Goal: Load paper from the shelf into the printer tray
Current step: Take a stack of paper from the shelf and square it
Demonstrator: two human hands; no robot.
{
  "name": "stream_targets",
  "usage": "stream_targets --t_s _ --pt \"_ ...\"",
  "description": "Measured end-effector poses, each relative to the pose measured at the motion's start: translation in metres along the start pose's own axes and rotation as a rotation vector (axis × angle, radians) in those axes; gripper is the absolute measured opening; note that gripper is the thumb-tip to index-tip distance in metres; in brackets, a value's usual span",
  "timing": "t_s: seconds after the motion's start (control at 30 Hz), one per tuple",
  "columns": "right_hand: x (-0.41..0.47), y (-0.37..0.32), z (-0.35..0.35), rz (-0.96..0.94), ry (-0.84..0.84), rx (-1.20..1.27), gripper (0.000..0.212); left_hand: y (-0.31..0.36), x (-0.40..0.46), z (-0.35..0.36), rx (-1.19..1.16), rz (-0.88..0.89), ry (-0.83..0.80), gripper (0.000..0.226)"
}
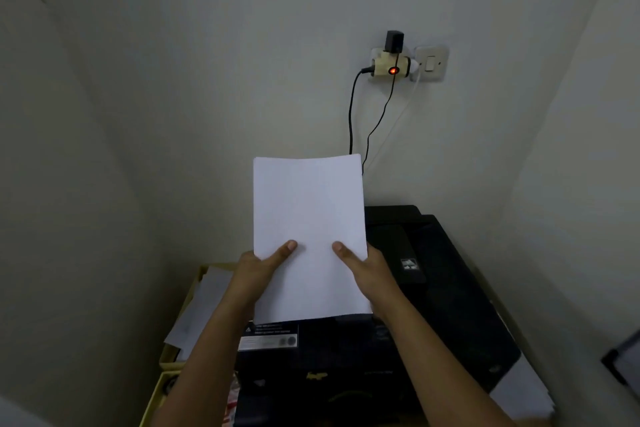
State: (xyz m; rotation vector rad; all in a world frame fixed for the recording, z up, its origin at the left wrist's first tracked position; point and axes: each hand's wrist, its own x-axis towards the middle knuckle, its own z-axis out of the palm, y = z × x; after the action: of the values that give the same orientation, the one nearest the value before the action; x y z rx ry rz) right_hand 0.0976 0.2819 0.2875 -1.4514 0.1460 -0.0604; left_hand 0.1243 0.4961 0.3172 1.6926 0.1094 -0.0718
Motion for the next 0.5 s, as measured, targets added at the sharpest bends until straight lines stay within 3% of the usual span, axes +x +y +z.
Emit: stream_targets --t_s 0.1,0.13,0.3,0.5 --pt "-0.013 -0.002 -0.015 0.007 0.013 0.002 0.036 0.004 -0.007 0.004 0.092 -0.062 -0.080 0.094" --pt "-0.018 -0.002 -0.020 0.013 0.019 0.011 0.035 0.004 -0.013 0.005 0.071 -0.072 -0.119 0.096" --pt "-0.054 -0.003 -0.045 0.057 0.030 0.032 0.032 0.006 -0.054 0.021 -0.317 -0.173 -0.306 0.035" --pt "-0.104 0.006 -0.080 0.076 0.028 0.039 0.041 -0.016 -0.092 0.045 -0.216 -0.157 -0.242 0.065"
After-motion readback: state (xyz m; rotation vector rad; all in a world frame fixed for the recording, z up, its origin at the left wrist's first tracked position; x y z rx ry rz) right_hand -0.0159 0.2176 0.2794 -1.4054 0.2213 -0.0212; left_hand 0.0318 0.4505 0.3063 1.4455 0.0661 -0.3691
